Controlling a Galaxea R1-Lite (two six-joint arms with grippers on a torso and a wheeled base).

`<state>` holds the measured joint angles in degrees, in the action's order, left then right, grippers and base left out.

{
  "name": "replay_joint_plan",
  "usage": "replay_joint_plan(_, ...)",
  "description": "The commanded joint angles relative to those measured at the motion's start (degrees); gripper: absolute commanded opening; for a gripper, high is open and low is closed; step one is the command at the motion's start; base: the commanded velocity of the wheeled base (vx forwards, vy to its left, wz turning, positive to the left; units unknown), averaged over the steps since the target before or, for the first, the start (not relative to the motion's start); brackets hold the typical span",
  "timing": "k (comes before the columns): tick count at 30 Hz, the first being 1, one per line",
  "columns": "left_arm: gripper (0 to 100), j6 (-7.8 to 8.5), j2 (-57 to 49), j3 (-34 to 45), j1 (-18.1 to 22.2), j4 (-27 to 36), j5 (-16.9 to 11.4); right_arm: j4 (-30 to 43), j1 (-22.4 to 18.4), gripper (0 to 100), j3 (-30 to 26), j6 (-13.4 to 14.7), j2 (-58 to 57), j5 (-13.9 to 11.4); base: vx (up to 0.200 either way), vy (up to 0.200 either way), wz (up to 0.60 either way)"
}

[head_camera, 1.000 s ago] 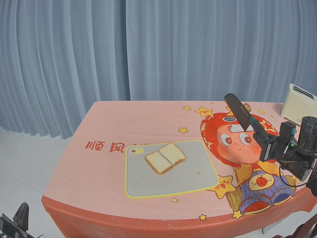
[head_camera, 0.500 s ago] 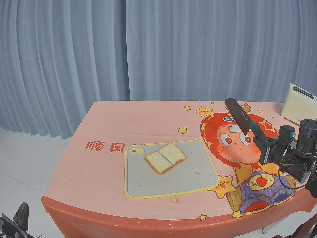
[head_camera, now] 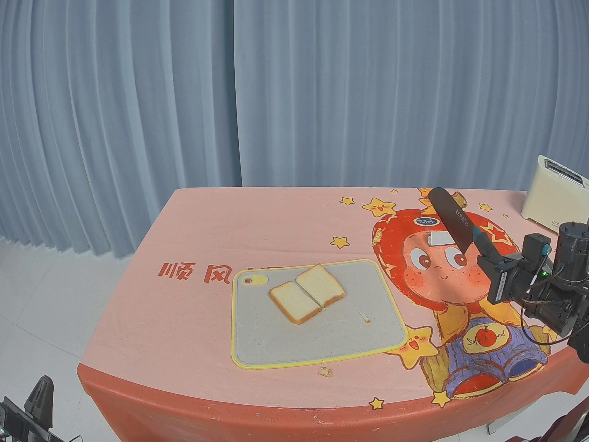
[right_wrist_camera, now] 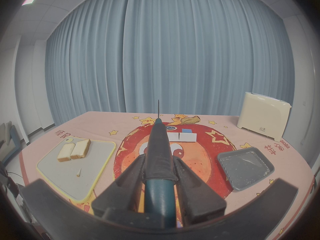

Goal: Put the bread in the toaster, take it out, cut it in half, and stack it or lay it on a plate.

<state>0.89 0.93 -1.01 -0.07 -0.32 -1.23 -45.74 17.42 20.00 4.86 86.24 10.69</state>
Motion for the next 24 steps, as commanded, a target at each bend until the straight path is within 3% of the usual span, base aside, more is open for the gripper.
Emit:
replay_joint_plan(1,0,-0.01,0.0,1.0,0.0,0.0,0.0,-0.1,-2.0,0,0.4,0.1,0.3,-1.3,0.0,0.0,0.0)
replay_joint_plan(15,0,-0.01,0.0,1.0,0.0,0.0,0.0,-0.2,-14.4,0,1.9,-1.7,5.4,-9.5,0.0,0.0,0.0)
replay_joint_plan(24,0,-0.01,0.0,1.0,0.0,0.0,0.0,-0.3,-14.4,0,1.8,-2.4,7.8,-9.6,0.0,0.0,0.0)
